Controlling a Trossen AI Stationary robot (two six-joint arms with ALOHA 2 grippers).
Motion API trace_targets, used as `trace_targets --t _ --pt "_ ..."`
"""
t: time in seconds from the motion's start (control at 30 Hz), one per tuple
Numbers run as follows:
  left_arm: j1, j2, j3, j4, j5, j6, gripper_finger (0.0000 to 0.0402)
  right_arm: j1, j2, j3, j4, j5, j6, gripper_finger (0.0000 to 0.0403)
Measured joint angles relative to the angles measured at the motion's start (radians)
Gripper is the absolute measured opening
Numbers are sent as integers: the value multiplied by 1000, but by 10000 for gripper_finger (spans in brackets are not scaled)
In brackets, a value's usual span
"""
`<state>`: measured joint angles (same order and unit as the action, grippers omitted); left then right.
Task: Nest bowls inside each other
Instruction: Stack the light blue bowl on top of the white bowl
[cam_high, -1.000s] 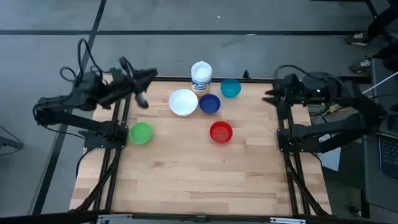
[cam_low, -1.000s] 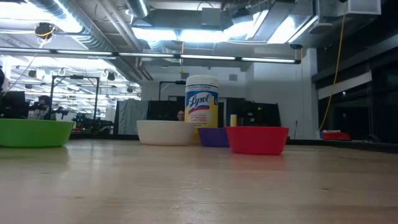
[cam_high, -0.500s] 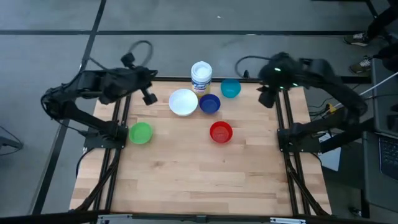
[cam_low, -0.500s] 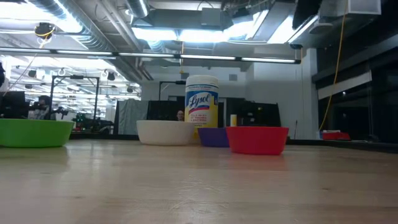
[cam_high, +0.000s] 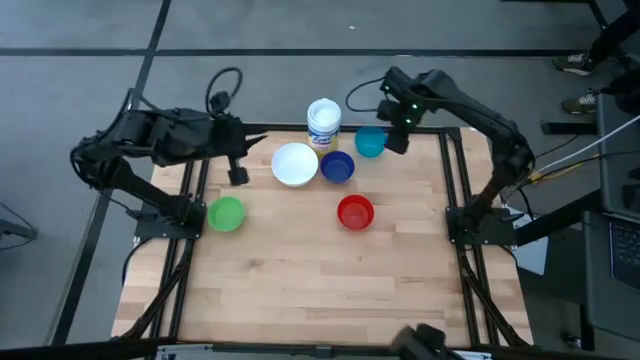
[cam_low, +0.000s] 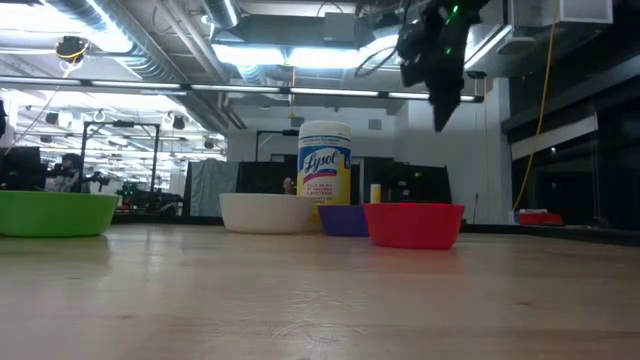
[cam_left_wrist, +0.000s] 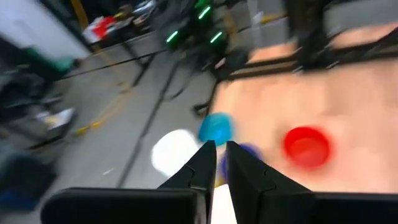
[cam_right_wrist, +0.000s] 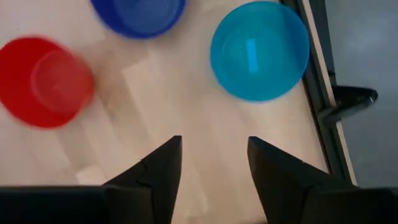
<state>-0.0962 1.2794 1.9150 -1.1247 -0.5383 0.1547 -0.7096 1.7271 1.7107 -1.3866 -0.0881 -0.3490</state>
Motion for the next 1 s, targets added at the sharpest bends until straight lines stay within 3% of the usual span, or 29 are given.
trace_targets --t 0.23,0.53,1.0 --pt "14 -1 44 6 109 -74 58 -16 159 0 117 -55 -2 186" --pt "14 -2 44 4 121 -88 57 -13 313 0 107 -24 25 168" --pt "47 -2 44 6 130 -99 56 23 331 0 159 30 -22 174"
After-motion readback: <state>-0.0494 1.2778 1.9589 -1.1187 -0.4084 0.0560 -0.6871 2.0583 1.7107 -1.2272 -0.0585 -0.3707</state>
